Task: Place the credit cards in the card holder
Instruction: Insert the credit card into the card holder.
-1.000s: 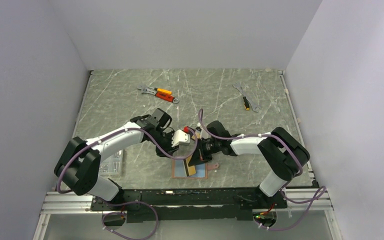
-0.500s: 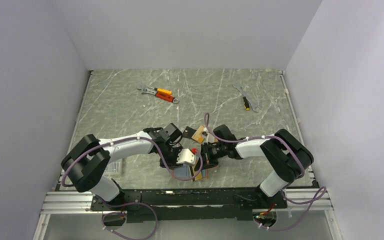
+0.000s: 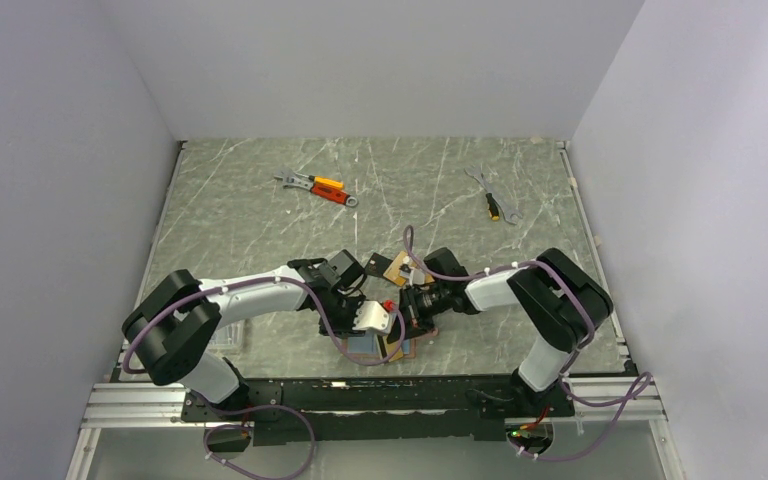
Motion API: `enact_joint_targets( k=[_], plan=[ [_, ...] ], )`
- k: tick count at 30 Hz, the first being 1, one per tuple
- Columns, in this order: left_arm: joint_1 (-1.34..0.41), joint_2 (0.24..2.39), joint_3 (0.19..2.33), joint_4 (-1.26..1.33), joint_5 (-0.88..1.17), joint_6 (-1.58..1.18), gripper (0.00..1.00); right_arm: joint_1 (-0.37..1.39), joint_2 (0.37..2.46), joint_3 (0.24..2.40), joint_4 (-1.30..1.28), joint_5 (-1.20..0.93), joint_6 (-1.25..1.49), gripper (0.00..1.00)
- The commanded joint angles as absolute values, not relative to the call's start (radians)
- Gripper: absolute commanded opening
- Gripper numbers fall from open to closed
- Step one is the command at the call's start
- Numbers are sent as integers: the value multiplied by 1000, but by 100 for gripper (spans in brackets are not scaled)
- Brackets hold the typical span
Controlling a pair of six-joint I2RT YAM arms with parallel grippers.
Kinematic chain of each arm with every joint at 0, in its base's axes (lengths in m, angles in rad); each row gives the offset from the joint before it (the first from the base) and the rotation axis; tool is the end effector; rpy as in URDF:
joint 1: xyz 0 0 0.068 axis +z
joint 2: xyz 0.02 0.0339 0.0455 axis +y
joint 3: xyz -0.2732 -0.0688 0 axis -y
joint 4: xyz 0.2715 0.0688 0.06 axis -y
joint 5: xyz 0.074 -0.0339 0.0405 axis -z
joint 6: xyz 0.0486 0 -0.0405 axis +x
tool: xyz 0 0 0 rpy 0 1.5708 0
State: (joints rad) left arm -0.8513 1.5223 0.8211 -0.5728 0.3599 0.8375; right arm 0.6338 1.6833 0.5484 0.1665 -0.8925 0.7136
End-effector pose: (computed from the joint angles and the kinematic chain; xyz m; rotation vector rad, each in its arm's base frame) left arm 0.1768 -0.2278 0.1428 2.1473 1.8057 -0.5131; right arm 0.2023 0.1957 0.0781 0.2853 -2.6401 -1.4912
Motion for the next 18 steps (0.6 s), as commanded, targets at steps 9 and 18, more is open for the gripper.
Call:
enact_joint_targets(
  k=[9,18],
  plan=[
    [-862,1528,778,-538,307,874,36,599,1748,622,275,-925,697,0],
    [-865,1535,781,-534,298,876,36,600,1744,619,320,-955,699,0]
  ],
)
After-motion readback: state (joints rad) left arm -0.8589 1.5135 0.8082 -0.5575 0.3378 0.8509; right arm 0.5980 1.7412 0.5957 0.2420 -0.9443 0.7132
